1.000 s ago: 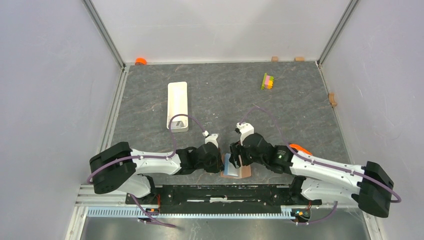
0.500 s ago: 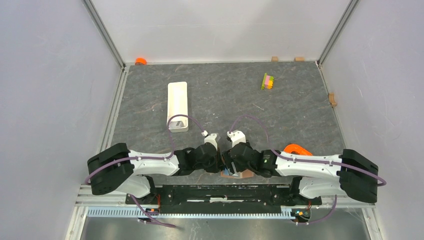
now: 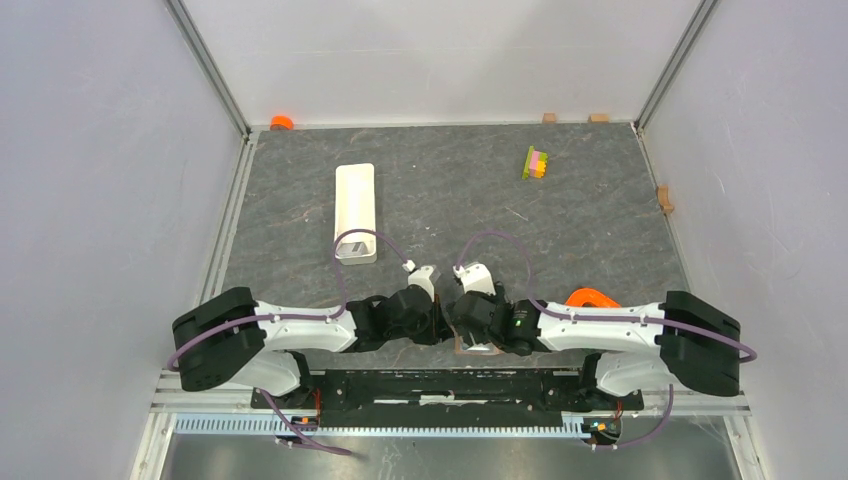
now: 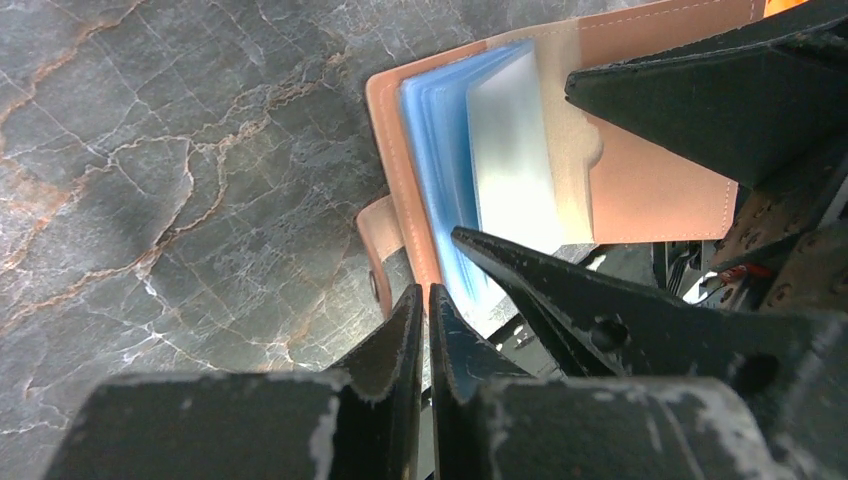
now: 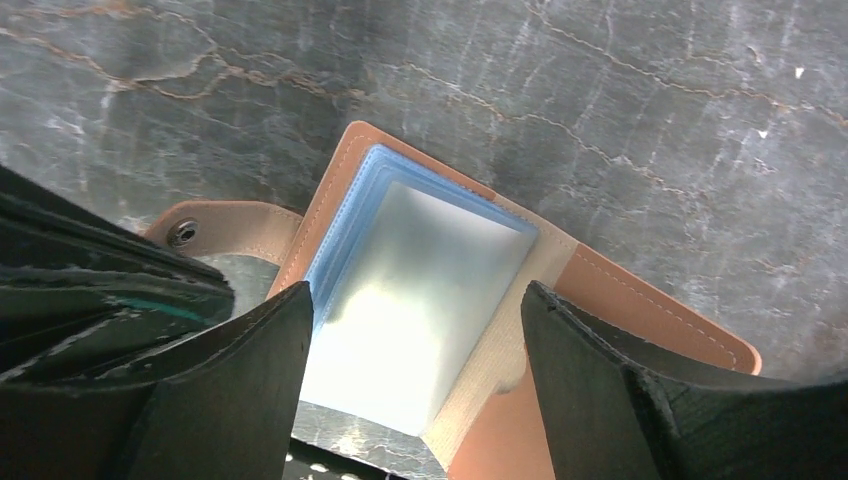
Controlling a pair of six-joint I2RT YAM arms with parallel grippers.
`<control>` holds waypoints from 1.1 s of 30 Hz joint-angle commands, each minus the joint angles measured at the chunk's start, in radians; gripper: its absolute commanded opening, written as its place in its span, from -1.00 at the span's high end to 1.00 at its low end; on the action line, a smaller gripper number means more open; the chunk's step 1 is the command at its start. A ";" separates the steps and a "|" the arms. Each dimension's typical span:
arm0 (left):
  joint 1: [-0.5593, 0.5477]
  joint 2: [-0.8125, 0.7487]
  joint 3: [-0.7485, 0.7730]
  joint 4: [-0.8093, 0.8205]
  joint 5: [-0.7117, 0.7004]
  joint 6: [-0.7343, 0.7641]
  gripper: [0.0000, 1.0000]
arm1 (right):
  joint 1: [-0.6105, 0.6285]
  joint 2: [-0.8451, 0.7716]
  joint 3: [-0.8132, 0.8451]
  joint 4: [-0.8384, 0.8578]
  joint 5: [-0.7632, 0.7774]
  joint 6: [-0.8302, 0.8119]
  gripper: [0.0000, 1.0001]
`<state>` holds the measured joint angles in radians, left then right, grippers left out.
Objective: Put the credit cards into the card holder
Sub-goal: Open the card holder.
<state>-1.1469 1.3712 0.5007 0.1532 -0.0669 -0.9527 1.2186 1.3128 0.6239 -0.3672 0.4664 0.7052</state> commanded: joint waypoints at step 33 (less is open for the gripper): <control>0.038 -0.137 -0.105 0.128 -0.007 -0.059 -0.32 | -0.082 -0.328 -0.331 0.351 -0.177 0.133 1.00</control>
<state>-1.1397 1.2655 0.4374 0.1780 -0.0929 -0.9691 1.1473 1.0901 0.3653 -0.1387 0.3897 0.8074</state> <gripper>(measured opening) 0.602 0.029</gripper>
